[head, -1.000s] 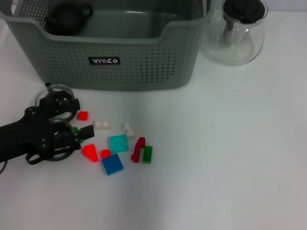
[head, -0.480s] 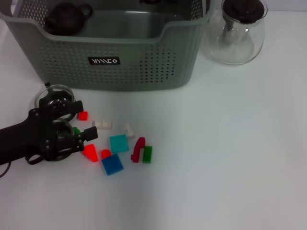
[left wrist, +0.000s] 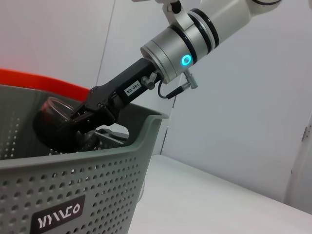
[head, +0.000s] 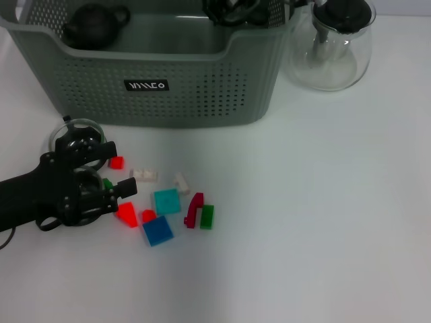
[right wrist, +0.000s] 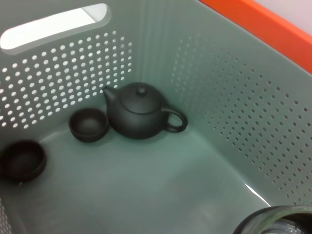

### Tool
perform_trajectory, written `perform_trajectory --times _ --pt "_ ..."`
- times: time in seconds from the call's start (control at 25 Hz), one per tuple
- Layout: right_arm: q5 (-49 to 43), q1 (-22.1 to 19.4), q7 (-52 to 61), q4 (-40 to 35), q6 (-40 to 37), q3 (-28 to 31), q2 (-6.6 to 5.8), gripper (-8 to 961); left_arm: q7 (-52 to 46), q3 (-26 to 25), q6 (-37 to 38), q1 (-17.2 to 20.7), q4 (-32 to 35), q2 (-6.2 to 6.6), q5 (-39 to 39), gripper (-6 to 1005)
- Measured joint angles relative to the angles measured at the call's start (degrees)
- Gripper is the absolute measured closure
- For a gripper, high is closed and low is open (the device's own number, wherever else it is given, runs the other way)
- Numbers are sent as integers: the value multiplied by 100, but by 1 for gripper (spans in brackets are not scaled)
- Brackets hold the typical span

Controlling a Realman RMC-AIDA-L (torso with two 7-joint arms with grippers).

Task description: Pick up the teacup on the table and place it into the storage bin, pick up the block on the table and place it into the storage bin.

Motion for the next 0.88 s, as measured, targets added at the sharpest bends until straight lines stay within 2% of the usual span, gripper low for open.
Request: perform_trajectory --times 0.28,0.44,0.52,0.6,0.68,0.72,0.8,0.88 --pt "-46 -48 61 93 60 -41 0 880 0 0 0 0 0 -6 -7 185" --pt "-36 -128 66 14 63 -16 0 698 0 1 0 0 0 -8 -11 186" --pt "66 -315 46 -309 57 53 -3 616 1 -7 0 1 0 -9 -8 186" --pt "457 -742 -134 -1052 28 124 -1 546 10 -25 0 8 0 -9 -7 186" --pt "1248 -1463 -649 -2160 16 125 4 474 21 -28 3 20 0 -9 -21 187" --pt "2014 -2004 -1210 -2856 -2 112 6 439 23 -34 7 26 0 -8 -33 187" --pt "3397 -2722 -2281 -3483 -231 104 -12 446 24 -37 7 31 0 -7 -41 187" --pt "5077 -3446 -3799 -3900 -849 135 -62 449 28 -36 3 34 0 -8 -46 188"
